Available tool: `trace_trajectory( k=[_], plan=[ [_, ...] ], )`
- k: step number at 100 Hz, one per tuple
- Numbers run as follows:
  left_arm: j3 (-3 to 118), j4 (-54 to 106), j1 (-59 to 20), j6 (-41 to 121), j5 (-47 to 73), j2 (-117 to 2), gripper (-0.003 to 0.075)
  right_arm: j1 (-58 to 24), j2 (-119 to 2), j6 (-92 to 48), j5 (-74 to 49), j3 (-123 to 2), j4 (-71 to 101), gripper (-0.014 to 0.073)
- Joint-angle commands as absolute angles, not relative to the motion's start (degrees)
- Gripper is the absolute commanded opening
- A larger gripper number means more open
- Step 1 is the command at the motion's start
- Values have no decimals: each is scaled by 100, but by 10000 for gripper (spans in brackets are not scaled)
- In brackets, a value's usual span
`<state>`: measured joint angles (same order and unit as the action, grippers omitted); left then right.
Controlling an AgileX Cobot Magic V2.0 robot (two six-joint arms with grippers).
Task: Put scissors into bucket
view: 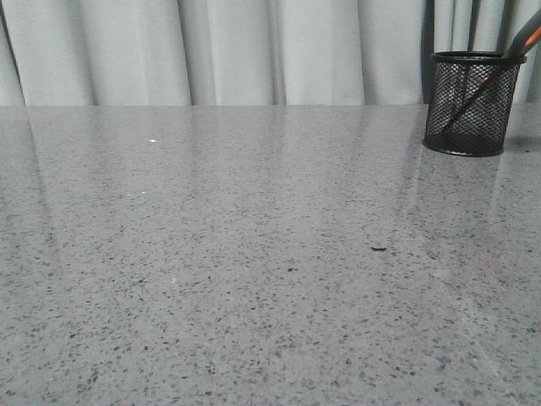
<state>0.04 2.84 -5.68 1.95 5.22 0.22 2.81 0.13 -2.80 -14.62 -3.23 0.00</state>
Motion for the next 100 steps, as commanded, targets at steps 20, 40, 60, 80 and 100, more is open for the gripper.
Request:
trace_trajectory(
  k=[20,40,60,80,100],
  plan=[
    [-98,340,-556,137,56,171,-20,55,159,-239,-528,220,-159,-76],
    [-98,340,-556,137,56,171,-20,44,159,-239,-594,220,-213,-76],
    [-98,340,-556,137,56,171,-20,44,159,-239,-678,220,-176,-76],
    [-98,340,-556,137,56,171,-20,44,159,-239,-678,220,-176,-76],
    [-98,340,-556,137,56,171,-20,44,159,-239,-678,220,-176,-76]
  ],
)
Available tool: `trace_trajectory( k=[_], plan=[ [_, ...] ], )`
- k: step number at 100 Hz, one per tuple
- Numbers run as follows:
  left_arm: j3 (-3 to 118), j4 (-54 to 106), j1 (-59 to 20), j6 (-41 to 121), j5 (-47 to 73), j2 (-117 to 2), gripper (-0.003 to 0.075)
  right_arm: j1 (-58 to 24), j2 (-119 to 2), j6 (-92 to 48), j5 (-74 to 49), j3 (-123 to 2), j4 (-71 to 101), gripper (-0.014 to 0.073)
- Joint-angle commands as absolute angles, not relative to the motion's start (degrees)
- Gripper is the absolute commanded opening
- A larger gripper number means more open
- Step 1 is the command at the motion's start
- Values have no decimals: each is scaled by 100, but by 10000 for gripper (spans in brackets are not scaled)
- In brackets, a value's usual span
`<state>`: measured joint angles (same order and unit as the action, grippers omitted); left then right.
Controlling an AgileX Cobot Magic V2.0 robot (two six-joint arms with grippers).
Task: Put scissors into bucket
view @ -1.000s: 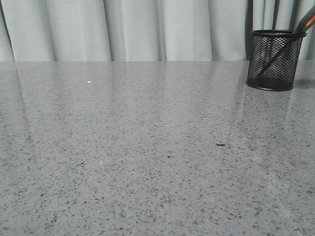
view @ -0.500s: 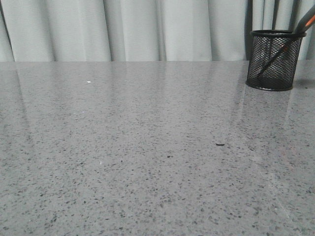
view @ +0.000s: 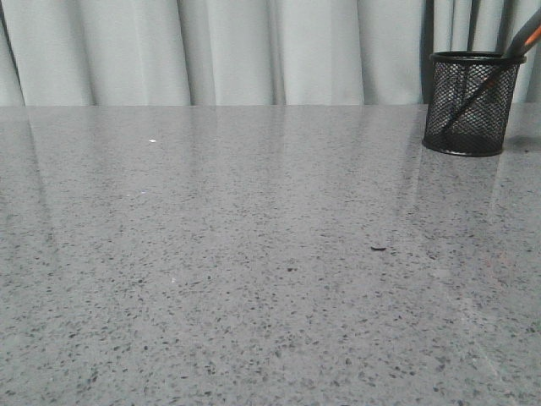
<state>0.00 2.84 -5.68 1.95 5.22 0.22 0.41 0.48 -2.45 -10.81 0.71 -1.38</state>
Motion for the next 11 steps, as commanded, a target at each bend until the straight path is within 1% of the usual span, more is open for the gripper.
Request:
trace_trajectory(
  k=[1,11],
  plan=[
    [-98,340,-556,137,56,171,-20,44,159,-239,-678,220,-176,-76],
    [-98,340,-556,137,56,171,-20,44,159,-239,-678,220,-176,-76]
  ],
)
